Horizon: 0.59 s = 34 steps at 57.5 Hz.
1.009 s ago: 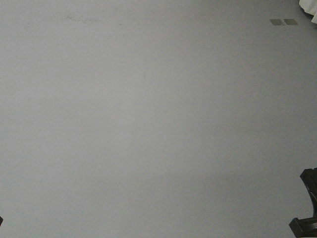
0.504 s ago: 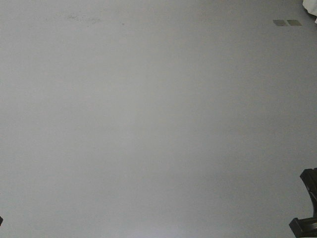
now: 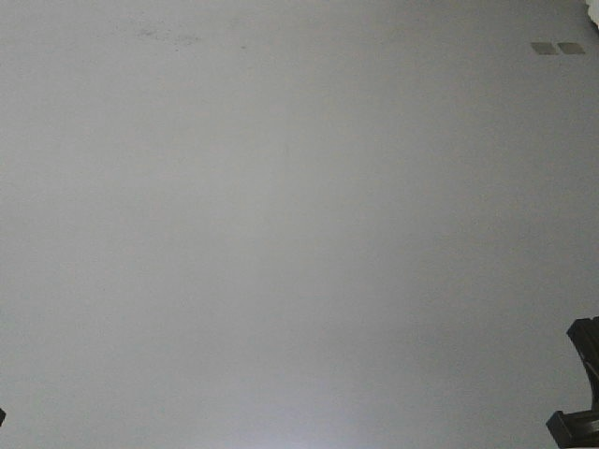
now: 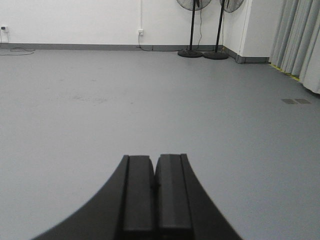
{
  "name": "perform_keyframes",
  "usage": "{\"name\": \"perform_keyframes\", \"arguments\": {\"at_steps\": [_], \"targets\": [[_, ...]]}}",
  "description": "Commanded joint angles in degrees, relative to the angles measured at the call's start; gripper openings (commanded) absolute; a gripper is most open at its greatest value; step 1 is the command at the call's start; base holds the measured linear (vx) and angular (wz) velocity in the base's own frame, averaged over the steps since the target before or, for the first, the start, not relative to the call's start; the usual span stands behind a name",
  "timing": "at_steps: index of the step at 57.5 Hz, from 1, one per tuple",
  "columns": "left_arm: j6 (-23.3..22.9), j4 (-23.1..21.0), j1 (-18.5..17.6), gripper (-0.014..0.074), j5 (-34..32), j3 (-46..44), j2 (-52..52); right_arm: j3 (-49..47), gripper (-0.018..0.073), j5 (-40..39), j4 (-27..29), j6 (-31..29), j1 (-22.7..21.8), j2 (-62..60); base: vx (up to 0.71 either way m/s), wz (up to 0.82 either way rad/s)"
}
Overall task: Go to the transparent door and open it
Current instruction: 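Drive the base forward across the grey floor, arms held still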
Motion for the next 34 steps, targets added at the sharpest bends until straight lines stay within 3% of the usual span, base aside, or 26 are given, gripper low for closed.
{"name": "perform_keyframes", "arguments": {"at_steps": [1,17,34], "targets": [[-0.2,-0.2,0.1,0.0004,-4.6,1.8,-0.8,0.7,0.0002,-4.5,-0.1,-0.2,-0.4,-0.8,0.15,0.09],[-0.2,-0.2,0.1,0.0004,-4.6,1.8,-0.8,0.7,0.0002,-4.5,-0.1,-0.2,-0.4,-0.8,0.19,0.13],[-0.2,-0.2,0.1,0.0004,-4.6,1.8,-0.8,0.7,0.0002,-4.5,-0.1,-0.2,-0.4,-0.8,0.29,0.46]]}}
